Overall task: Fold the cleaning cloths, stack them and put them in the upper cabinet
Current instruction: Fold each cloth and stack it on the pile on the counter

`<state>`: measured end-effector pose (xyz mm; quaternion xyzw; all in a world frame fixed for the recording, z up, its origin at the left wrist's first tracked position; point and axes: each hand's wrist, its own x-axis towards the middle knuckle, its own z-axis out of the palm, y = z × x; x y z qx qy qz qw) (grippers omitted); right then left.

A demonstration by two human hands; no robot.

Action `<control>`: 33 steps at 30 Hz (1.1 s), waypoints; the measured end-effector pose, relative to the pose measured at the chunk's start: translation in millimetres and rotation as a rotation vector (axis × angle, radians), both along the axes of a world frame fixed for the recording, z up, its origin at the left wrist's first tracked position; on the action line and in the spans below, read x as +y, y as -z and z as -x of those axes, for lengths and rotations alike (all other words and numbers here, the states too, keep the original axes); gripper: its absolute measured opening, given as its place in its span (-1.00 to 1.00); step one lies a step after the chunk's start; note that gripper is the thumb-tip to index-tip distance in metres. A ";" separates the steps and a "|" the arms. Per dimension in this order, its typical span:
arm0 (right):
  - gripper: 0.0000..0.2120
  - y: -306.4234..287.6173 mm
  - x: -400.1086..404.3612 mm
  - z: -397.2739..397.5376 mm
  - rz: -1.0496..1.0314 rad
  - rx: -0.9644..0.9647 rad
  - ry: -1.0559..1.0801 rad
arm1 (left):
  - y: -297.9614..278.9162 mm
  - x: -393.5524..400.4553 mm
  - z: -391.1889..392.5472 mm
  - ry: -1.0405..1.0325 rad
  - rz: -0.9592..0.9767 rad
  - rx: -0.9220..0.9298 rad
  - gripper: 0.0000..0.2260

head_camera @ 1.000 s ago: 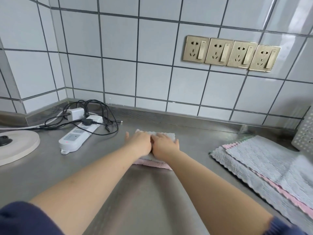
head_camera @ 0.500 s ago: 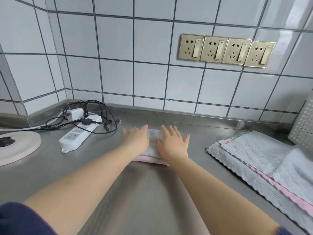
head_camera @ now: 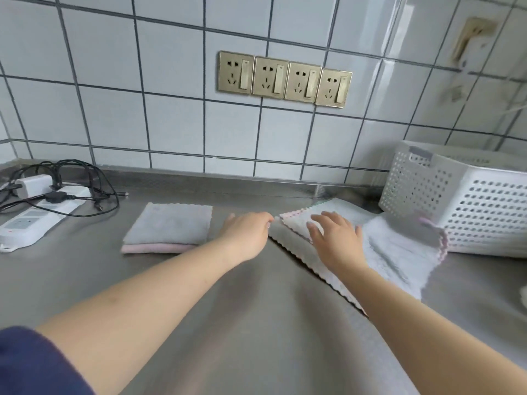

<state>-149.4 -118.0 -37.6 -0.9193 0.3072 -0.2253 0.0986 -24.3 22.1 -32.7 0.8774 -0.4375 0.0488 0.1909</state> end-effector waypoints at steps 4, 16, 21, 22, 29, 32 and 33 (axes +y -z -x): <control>-0.69 -0.3 -35.9 44.3 -0.049 0.039 0.027 | 4.4 -34.2 24.9 0.082 -0.014 0.005 -0.67; -0.66 15.5 -49.3 66.1 0.120 0.200 0.015 | 18.4 -87.7 60.2 0.227 -0.038 0.009 -0.69; -0.72 9.5 -52.9 67.1 0.016 0.109 0.060 | 24.5 -105.8 59.5 0.196 -0.002 0.034 -0.71; -0.74 7.0 -53.2 68.1 0.013 0.091 0.051 | 23.3 -108.9 57.4 0.173 0.006 0.034 -0.73; -0.78 -17.5 -69.9 79.1 0.176 0.096 -0.067 | 1.1 -106.3 21.6 -0.078 0.017 -0.035 -0.67; -0.69 -20.0 -75.4 84.0 0.221 0.225 -0.118 | -3.8 -96.6 6.8 -0.080 0.058 -0.062 -0.69; -0.71 -21.7 -74.6 85.3 0.217 0.213 -0.118 | -5.6 -92.8 5.0 -0.065 0.065 -0.080 -0.69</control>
